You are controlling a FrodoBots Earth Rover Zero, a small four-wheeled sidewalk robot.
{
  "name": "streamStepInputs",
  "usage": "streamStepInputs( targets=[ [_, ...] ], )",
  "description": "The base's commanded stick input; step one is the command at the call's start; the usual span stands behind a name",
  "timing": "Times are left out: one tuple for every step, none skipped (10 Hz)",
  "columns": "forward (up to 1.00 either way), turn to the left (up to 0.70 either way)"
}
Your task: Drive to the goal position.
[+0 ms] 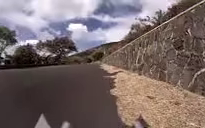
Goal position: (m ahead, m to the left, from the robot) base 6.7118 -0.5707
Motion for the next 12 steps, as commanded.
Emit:
streamStepInputs(
  targets=[
    [0.5, 0.0],
    [0.5, 0.0],
    [0.5, 0.0],
    [0.5, 0.0],
    [0.5, 0.0],
    [0.5, 0.0],
    [0.5, 0.0],
    [0.5, 0.0],
    [0.5, 0.0],
    [0.5, 0.0],
    [0.5, 0.0],
    [0.5, 0.0]
  ],
)
